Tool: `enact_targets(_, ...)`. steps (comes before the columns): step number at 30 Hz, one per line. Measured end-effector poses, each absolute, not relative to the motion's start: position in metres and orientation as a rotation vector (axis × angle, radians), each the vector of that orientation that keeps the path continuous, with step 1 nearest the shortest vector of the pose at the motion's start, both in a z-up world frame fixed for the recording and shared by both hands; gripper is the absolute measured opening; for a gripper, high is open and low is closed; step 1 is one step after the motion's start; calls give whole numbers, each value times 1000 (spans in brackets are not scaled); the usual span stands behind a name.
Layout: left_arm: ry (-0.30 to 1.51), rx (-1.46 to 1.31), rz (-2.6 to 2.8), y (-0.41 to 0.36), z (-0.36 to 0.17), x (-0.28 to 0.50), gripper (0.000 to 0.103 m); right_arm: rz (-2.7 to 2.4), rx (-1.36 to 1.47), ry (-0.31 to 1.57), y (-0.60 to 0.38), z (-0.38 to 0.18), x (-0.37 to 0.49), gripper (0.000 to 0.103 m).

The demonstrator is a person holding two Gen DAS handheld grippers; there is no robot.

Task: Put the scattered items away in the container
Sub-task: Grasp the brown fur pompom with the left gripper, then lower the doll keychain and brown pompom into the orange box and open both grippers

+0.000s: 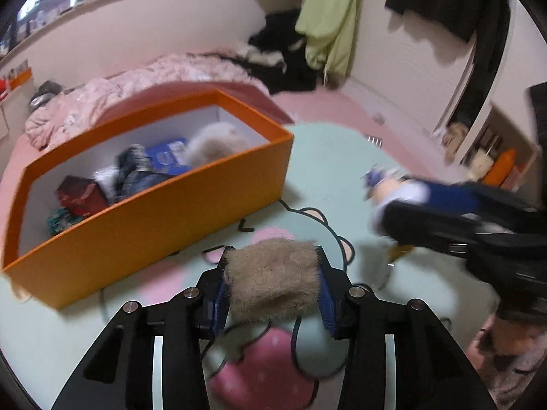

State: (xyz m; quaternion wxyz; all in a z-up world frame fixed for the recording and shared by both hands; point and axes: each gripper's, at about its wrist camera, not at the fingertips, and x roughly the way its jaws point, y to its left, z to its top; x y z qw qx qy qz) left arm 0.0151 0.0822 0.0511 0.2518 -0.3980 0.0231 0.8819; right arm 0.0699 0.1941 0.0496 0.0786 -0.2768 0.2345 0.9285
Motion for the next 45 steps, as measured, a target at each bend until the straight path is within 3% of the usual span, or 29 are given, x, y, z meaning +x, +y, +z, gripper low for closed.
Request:
enact_targets(5, -36, -997, 2456, 34, 84, 27, 42, 2799, -873, 691, 189, 51, 56, 44)
enact_targets(11, -124, -904, 2573, -7, 125, -17, 42, 2841, -856, 708, 196, 85, 18, 44)
enact_targets(16, -165, -1025, 2573, -11, 112, -67, 42, 2812, -900, 678, 201, 98, -36, 44)
enact_targets(18, -161, -1099, 2576, -11, 99, -81, 47, 2797, -943, 694, 203, 94, -55, 45)
enact_targets(20, -178, -1156, 2583, -14, 88, -88, 66, 2778, -994, 701, 205, 89, -72, 45)
enact_targets(21, -200, -1154, 2582, -16, 85, -88, 70, 2744, -1020, 692, 206, 85, -80, 46)
enact_targets(23, -243, -1147, 2590, -22, 82, -85, 77, 2698, -1027, 686, 208, 82, -85, 52)
enact_targets(25, -266, -1155, 2586, -26, 80, -80, 79, 2688, -1015, 696, 208, 80, -85, 63)
enact_targets(36, -223, -1149, 2600, -28, 78, -64, 81, 2656, -1015, 499, 186, 83, -80, 65)
enact_targets(45, -229, -1077, 2605, -27, 90, -33, 81, 2693, -944, 466, 173, 95, -55, 65)
